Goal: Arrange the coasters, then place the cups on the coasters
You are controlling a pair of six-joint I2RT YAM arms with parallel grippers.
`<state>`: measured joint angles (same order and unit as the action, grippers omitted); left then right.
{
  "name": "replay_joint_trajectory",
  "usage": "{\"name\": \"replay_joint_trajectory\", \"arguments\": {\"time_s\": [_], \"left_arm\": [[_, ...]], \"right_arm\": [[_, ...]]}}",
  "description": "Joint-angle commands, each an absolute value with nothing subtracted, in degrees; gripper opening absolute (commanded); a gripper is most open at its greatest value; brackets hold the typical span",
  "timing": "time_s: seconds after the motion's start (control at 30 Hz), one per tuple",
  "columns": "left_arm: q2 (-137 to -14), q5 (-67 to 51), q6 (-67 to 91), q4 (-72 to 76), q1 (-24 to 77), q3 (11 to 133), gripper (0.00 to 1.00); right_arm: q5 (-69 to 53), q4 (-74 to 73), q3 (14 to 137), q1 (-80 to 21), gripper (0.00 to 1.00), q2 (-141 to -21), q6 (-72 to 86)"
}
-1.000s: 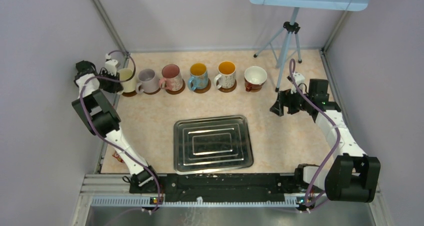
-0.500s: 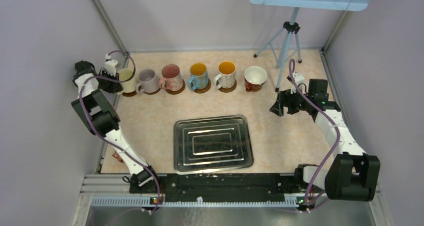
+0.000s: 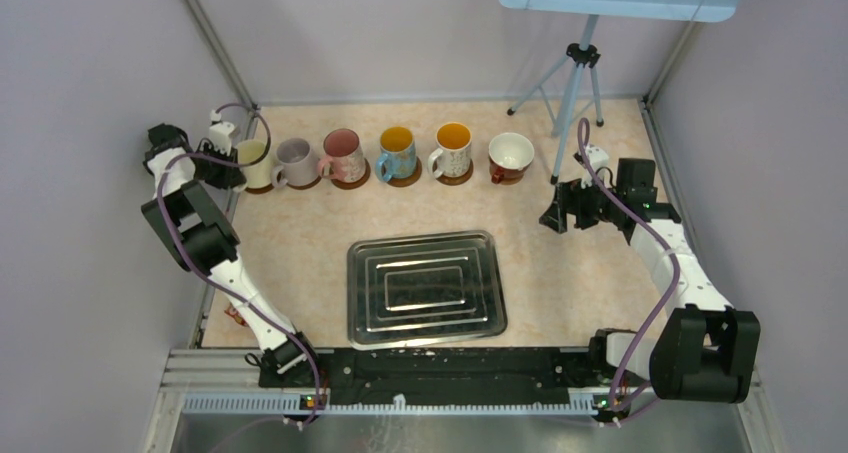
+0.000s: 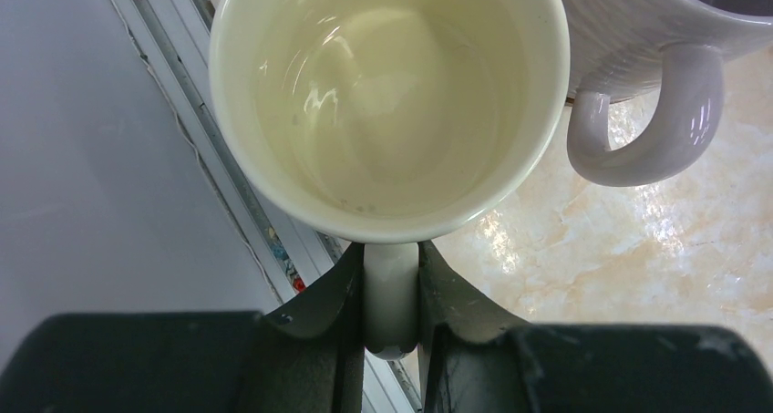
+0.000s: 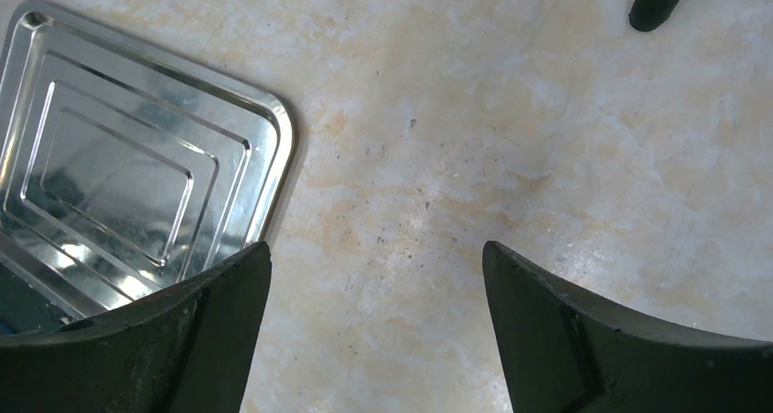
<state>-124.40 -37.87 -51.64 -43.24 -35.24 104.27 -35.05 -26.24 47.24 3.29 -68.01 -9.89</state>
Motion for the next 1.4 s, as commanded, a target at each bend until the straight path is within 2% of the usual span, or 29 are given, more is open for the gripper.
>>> {"name": "replay_joint_trajectory", "arguments": {"time_s": [0.0,0.2,0.43,0.73,1.37], "left_arm": [[-124.2,-41.8,-53.0,-42.4,-39.2,105.3,0.04],[-124.4,-39.7,-52.3,-41.1,-39.3,105.0,0.20],[-124.5,-38.2,-52.4,-40.6,-39.3,104.8,0.28],[-124.7,-37.5,-52.6,-40.7,-39.4,104.9,0.37],[-123.7,-35.2,-51.0,-38.6,-39.3,105.0,0.48]], "right_arm": [[-35.9,-25.1,46.9,3.8,0.85,-68.2,-10.6],[-35.9,-25.2,47.0,3.8,0.85,-68.0,-10.6],[-35.9,-25.3,47.0,3.8,0.85,-68.0,-10.6],[-35.9,-25.3,47.0,3.8,0.85,-68.0,-10.6],[-35.9,-25.2,47.0,3.8,0.85,-68.1,-10.6]]}}
